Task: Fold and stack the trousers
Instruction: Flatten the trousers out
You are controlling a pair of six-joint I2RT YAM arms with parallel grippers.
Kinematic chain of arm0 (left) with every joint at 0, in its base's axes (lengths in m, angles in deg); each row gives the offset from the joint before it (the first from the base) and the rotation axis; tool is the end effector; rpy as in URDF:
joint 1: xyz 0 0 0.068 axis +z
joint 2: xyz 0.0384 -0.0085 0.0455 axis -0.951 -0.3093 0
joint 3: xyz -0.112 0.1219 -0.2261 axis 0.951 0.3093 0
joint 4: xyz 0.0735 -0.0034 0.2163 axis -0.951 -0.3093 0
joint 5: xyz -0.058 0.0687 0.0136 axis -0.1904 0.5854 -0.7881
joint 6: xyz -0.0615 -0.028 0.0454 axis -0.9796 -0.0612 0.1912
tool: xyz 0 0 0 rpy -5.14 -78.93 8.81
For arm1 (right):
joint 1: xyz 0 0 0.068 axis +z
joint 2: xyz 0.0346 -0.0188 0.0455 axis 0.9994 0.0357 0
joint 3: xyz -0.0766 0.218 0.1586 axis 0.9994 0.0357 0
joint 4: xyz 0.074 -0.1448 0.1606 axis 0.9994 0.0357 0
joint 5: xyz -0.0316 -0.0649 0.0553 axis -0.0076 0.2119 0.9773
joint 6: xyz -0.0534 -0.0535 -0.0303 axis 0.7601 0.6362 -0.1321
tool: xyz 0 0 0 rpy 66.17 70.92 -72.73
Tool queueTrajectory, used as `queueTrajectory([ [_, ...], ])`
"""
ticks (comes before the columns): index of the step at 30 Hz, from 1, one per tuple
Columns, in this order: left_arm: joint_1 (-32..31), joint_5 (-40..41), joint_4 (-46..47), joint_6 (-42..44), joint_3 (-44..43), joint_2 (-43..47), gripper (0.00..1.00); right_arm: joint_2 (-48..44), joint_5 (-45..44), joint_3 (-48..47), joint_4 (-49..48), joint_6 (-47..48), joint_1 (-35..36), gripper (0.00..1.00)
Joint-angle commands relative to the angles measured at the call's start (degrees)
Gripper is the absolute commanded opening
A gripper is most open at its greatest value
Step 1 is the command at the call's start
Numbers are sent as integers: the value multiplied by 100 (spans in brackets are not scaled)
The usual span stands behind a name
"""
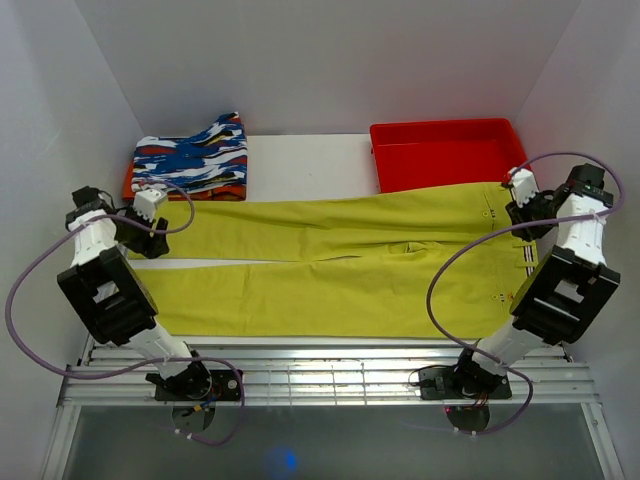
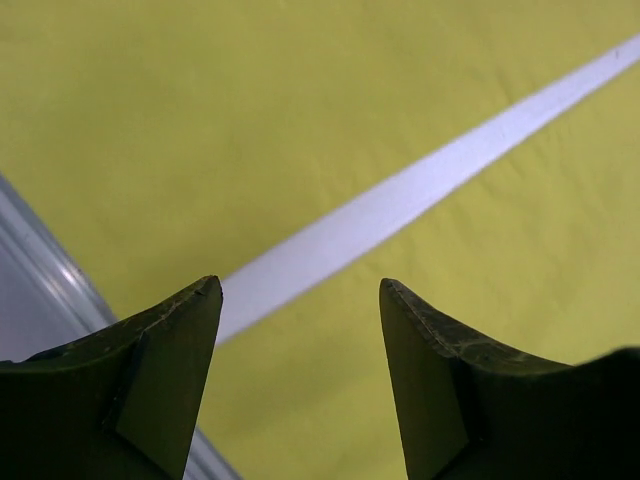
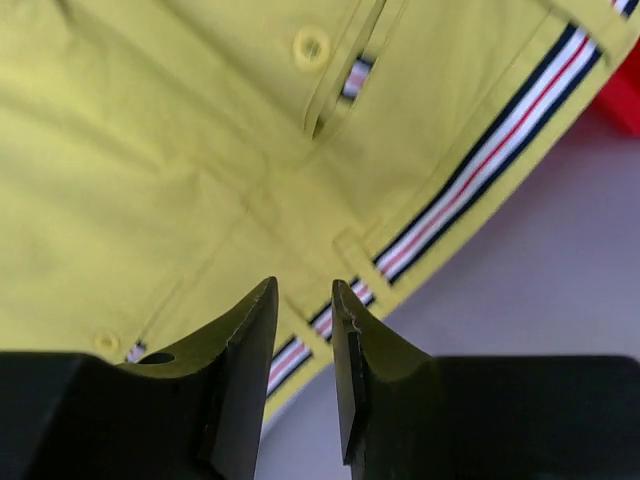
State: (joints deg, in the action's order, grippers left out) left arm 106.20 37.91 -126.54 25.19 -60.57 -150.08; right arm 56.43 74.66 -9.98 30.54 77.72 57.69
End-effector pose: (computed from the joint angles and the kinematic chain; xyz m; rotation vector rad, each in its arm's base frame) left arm 0.2626 0.1308 0.2330 0.7230 2.4040 -0.2446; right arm 0.2795 -0.1309 0.2632 -0.9737 2.3628 -0.1020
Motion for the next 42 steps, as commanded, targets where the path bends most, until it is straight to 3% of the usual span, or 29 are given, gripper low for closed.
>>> queueTrajectory([
  [1,-388,85,951,-1460,-181,-669,75,409,355,-229,-503,-1389,415,34],
  [5,-565,262,1075,-1866,-506,-1286,73,708,91,-193,-1224,-1548,758,33],
  [7,-574,70,891,-1902,-787,-1410,74,849,169,-543,-1208,-1487,767,38],
  [8,-574,-36,742,-1832,-893,-1498,75,1085,213,-1172,-1077,-1374,776,50],
  [10,-618,-256,267,-1603,-1253,-1569,78,1410,283,-2017,-366,-1119,767,65],
  [11,-627,-309,135,-1533,-1341,-1578,79,1760,275,-2448,-155,-1013,776,81],
  [13,-635,-484,-129,-1383,-1500,-1569,80,2079,240,-3521,397,-601,767,95],
  [14,-644,-511,-164,-1374,-1517,-1560,81,2350,161,-3786,523,-416,793,90],
  [20,-653,-669,-261,-1374,-1377,-1411,81,3046,107,-4535,796,507,908,90],
  [31,-653,-547,-33,-1567,-894,-1165,81,3881,336,-4606,709,578,978,93],
  [34,-644,-380,28,-1629,-894,-1165,81,3996,389,-4658,874,771,978,67],
  [35,-644,-353,37,-1629,-894,-1165,81,4074,424,-4711,936,807,987,51],
  [37,-627,-283,125,-1725,-937,-1130,80,4137,433,-4930,1181,921,978,29],
  [38,-592,-300,186,-1760,-972,-1121,80,4111,433,-4931,1201,895,970,8],
  [42,-565,-239,283,-1858,-1420,-1200,79,3576,617,-4598,1087,912,891,8],
])
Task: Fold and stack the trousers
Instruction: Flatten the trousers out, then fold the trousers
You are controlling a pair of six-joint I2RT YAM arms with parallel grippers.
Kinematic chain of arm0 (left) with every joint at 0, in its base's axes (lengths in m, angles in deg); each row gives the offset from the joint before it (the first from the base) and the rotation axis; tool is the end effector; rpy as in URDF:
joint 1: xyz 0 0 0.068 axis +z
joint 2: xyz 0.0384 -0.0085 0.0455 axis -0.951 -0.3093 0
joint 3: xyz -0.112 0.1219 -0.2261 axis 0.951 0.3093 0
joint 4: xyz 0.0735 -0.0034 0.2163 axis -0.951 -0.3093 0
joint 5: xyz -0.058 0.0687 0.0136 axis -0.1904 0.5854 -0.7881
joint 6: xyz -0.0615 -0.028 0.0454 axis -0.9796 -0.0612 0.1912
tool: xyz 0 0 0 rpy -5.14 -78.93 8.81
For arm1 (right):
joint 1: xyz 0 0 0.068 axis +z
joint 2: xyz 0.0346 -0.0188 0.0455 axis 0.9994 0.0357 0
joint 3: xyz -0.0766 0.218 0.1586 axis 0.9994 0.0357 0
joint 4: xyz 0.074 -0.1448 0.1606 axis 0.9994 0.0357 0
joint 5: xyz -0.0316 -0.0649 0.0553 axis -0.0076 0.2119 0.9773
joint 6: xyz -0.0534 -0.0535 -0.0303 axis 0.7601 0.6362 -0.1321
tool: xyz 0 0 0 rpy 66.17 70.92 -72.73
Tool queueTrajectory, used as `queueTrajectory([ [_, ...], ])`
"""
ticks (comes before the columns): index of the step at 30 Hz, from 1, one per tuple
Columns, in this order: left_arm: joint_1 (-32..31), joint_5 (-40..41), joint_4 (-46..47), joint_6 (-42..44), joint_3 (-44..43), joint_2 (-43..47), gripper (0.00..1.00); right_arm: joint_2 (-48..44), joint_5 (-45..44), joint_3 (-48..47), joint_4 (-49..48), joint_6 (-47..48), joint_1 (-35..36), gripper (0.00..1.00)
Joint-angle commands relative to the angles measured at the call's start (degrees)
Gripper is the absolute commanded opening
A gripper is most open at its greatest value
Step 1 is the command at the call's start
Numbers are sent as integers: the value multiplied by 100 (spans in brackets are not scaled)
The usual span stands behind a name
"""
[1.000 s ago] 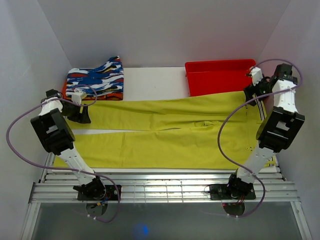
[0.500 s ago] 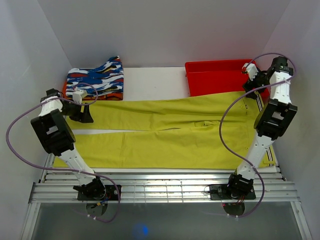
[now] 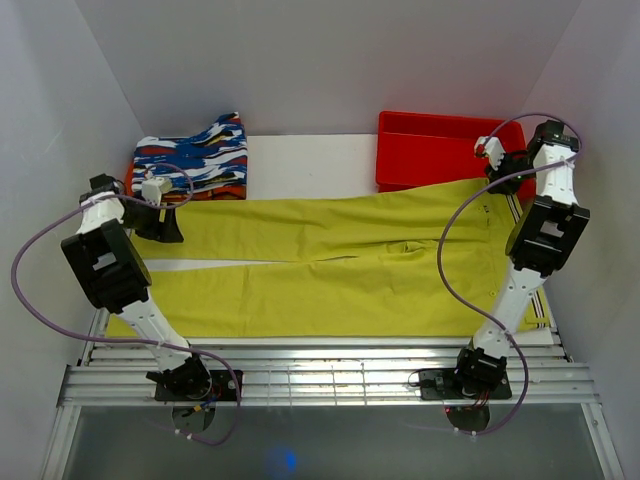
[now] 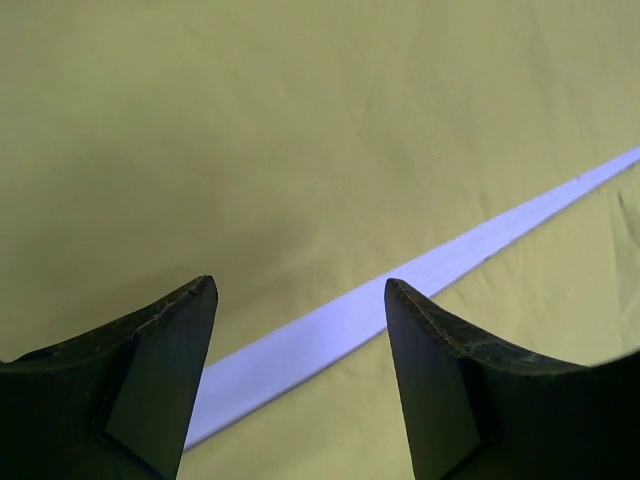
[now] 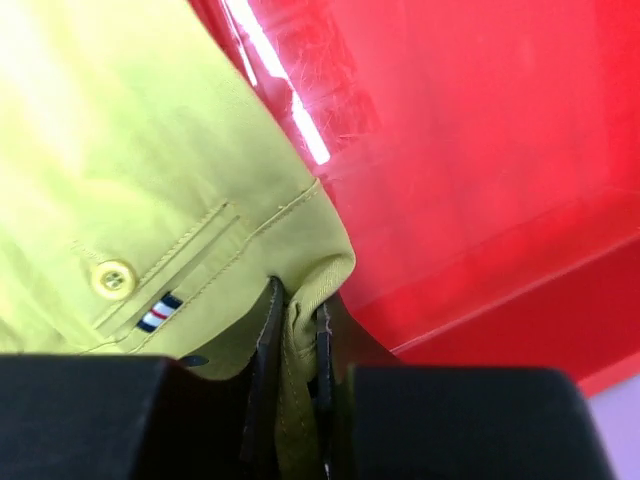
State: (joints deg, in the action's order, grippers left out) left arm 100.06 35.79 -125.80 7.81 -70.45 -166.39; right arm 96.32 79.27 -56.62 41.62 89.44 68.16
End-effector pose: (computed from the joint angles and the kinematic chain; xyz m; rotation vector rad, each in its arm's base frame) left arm 0.3275 0.1275 0.1915 0.4624 2.5337 -0.5342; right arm 0.4502 -0.1270 0.2172 -1.4030 2.1217 0.0356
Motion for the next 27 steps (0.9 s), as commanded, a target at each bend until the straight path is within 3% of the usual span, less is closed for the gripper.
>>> queueTrajectory([
  [1,49,34,209,-76,-746,361,79,-710,191,302,-83,-259,-174,8],
  [8,84,-62,-799,1459,-2811,-649,79,-1741,297,1419,-338,110,-201,8],
  [15,75,175,-723,1682,-3272,-1555,72,-2119,-2,2140,-408,242,-209,8],
  [19,75,386,-503,1628,-2712,-1644,62,-2522,-19,2510,-400,373,-227,8],
  [22,93,535,-117,1778,-1503,-1275,54,-2839,-98,2992,-426,680,-253,8],
  [27,110,878,-27,1875,-233,-967,39,-3113,-318,3486,-681,910,-288,8],
])
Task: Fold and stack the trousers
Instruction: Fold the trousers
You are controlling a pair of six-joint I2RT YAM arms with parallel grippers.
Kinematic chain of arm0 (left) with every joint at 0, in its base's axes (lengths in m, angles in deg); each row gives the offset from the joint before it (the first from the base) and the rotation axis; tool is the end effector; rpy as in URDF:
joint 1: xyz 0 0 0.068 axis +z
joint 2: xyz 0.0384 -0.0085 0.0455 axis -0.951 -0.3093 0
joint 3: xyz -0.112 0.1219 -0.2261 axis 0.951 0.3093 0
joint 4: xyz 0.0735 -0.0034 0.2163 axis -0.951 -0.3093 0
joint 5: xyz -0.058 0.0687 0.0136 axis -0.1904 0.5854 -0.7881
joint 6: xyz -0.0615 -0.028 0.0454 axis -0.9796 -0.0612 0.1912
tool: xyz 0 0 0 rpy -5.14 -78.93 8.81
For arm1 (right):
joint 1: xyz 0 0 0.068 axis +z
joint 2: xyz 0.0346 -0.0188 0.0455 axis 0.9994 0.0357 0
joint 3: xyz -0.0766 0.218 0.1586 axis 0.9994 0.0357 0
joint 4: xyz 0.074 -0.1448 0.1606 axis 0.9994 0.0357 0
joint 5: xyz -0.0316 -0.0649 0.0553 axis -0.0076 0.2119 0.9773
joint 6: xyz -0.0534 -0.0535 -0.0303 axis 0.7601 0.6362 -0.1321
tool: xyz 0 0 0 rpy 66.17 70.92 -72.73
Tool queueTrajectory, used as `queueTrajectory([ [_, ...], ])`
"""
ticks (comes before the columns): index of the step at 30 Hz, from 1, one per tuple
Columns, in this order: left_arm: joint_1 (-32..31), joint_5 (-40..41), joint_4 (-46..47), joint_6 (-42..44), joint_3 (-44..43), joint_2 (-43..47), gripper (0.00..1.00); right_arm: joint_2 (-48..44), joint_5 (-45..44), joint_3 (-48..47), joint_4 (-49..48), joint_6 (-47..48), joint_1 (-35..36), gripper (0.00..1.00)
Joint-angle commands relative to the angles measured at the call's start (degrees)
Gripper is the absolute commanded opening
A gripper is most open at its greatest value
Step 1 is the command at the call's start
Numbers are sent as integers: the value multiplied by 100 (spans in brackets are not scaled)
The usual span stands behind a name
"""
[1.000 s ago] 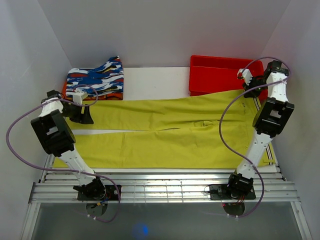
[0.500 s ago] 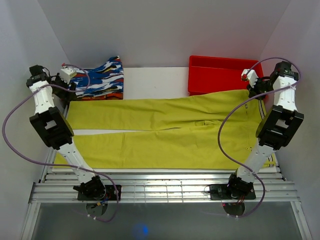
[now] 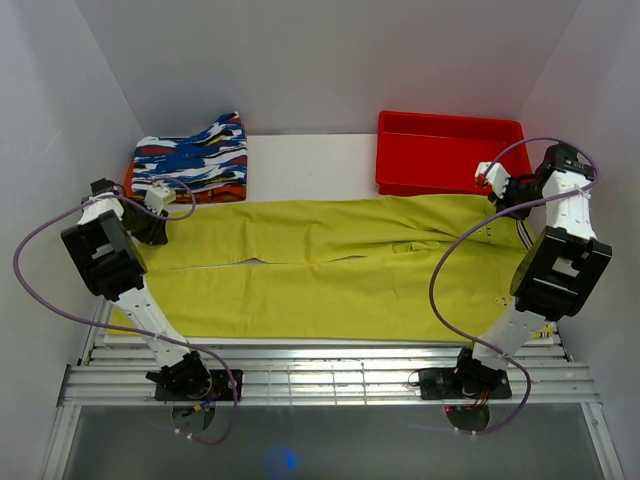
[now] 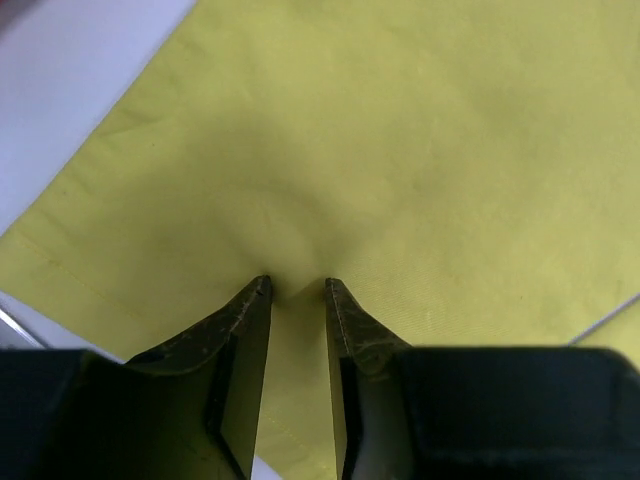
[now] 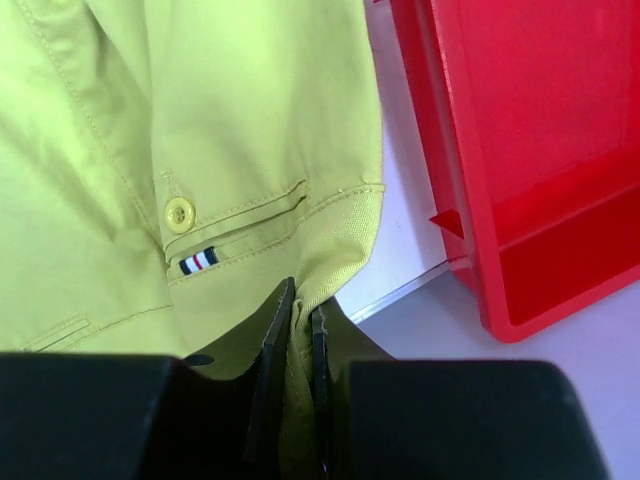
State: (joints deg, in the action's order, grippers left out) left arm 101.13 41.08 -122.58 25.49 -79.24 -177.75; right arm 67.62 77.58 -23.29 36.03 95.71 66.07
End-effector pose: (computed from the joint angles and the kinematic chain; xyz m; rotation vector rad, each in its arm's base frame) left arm 0.3645 0.1619 0.1554 0.8266 2.4736 -0.3186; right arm 0.3378 -0.1022 0.2622 -1.4854 2.0813 -0.0628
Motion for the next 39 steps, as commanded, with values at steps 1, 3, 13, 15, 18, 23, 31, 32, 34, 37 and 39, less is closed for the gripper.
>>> queueTrajectory([
  [1,29,332,-445,168,839,257,37,-278,-159,162,-121,300,-96,8],
  [3,100,218,-743,449,1402,652,35,-278,-203,136,-121,362,-157,8],
  [13,214,-142,-1026,204,-26,918,51,-287,-212,214,-279,722,-281,8],
  [15,206,-274,-1340,247,-998,480,57,-313,-168,276,-297,748,-281,8],
  [18,214,-327,-1623,431,-1749,66,60,-366,-159,338,-306,810,-281,8],
  [23,188,-178,-1877,818,-2393,-612,64,-375,-185,382,-341,854,-281,8],
  [31,188,-292,-2652,1390,-1928,-876,73,-305,-290,276,-332,871,-281,8],
  [32,188,-275,-2765,1434,-1840,-920,73,-296,-299,276,-323,863,-281,8],
  [34,188,-213,-2828,1469,-1805,-1086,73,-313,-308,285,-315,863,-281,8],
  [37,188,6,-2846,1478,-1726,-1298,68,-340,-343,329,-323,872,-281,8],
  [39,188,94,-2767,1443,-1690,-1359,50,-348,-361,338,-332,872,-281,8],
])
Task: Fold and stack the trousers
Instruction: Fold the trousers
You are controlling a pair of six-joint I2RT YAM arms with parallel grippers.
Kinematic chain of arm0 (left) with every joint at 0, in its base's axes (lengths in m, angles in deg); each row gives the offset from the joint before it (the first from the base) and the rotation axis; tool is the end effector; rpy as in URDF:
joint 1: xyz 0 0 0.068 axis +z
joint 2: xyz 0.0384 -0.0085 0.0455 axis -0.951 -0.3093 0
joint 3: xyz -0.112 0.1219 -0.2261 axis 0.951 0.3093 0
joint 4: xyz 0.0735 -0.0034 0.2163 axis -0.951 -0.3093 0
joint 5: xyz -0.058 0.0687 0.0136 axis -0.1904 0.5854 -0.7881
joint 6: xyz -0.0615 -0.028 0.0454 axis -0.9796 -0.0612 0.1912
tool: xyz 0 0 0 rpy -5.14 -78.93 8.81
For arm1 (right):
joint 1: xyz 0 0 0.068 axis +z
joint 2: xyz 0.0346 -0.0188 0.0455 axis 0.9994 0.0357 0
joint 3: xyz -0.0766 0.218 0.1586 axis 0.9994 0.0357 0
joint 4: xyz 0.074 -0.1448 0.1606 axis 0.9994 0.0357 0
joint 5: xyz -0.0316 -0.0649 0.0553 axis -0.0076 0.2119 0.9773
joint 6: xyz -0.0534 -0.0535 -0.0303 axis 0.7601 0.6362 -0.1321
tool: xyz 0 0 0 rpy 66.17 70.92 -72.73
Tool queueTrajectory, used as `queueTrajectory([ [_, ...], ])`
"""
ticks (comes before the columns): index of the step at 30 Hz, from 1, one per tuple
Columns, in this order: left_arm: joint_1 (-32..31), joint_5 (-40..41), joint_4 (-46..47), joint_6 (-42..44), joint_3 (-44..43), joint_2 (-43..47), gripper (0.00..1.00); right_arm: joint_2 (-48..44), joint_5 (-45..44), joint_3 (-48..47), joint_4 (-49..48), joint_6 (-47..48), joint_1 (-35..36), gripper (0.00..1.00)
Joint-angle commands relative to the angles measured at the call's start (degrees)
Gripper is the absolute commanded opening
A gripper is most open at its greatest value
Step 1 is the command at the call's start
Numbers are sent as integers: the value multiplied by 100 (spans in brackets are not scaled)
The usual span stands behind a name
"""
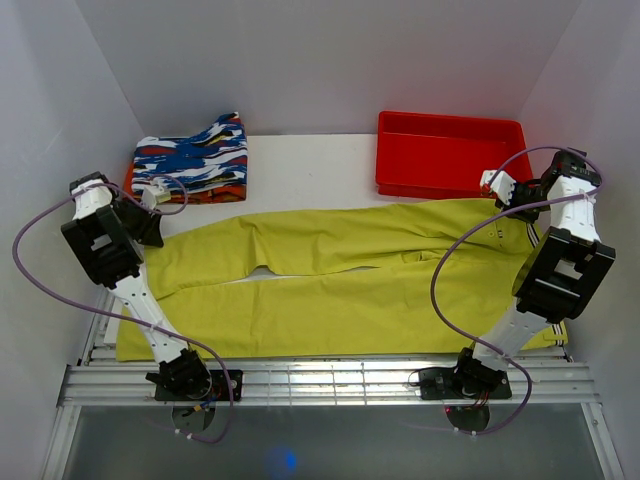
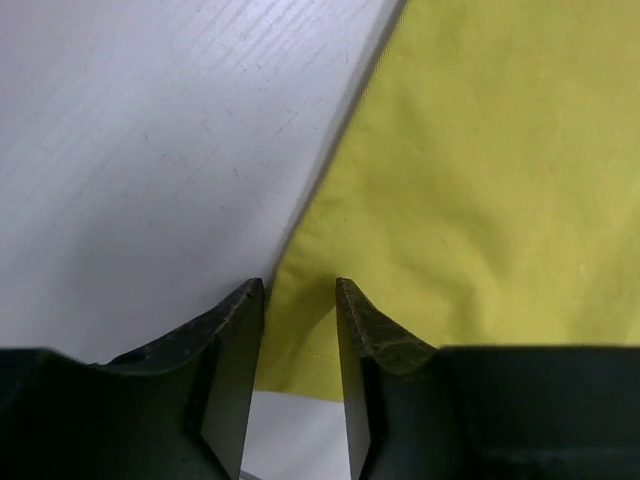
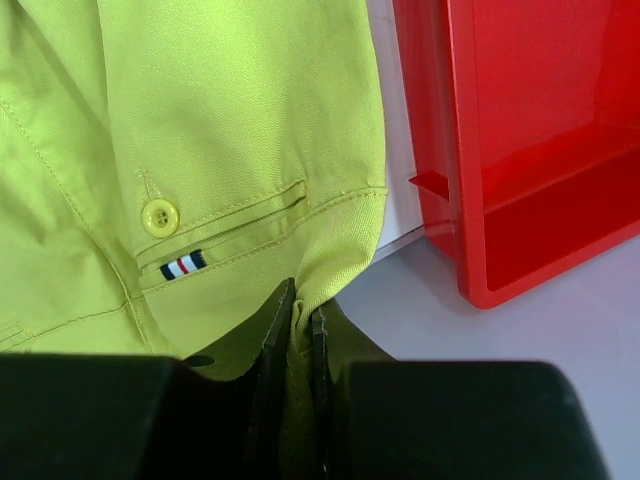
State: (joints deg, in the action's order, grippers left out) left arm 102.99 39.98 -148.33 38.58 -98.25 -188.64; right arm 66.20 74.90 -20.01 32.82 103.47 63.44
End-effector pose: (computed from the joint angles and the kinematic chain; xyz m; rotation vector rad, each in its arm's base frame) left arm 0.3649 0.1758 0.1539 0.9955 2.5114 -0.5860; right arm 0.3290 -0.1192 0.2566 -1.5905 2.0391 -0.1927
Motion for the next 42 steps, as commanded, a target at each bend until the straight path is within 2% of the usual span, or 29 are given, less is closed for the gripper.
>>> queueTrajectory([
  [1,2,247,-174,134,220,-288,44,-224,-109,19,-2,87,-27,8],
  [2,11,257,-157,160,212,-263,35,-233,-118,19,-20,78,-27,8],
  [4,20,257,-156,274,229,-158,26,-259,-136,27,-11,87,-62,8],
  [5,28,248,-148,309,203,-122,17,-277,-136,36,-28,87,-71,8],
  [8,37,195,-43,266,-25,-51,1,-303,-110,28,-89,35,-124,8],
  [9,37,186,62,179,-113,-43,0,-303,-83,19,-133,-1,-133,8],
  [16,125,151,1379,-613,-904,238,0,-224,57,-481,-363,-502,-168,8],
  [20,274,-67,1689,-763,-1037,598,0,-163,136,-894,-363,-660,-299,8],
  [26,669,-411,2005,-728,-581,1459,0,-477,532,-922,-319,-783,-598,8],
  [31,1302,-1051,2015,-456,472,2617,0,-1155,944,-98,-319,-318,-1020,8],
  [34,1873,-1464,1604,18,1078,3111,0,-1594,1277,385,-275,-2,-1406,8],
  [37,2444,-1632,1015,949,1677,3770,0,-2104,1498,861,6,717,-1854,8],
  [38,2750,-1685,821,1578,2158,4103,0,-2357,1534,1228,137,1311,-1995,8],
  [40,3085,-1633,400,2205,2696,4403,0,-2578,1508,1634,480,1894,-2408,8],
  [41,3435,-1529,249,2495,3238,4544,0,-2675,1455,2053,586,2202,-2531,8],
  [42,3639,-1414,83,3272,3513,4728,0,-2807,1394,2258,648,2762,-2845,8],
])
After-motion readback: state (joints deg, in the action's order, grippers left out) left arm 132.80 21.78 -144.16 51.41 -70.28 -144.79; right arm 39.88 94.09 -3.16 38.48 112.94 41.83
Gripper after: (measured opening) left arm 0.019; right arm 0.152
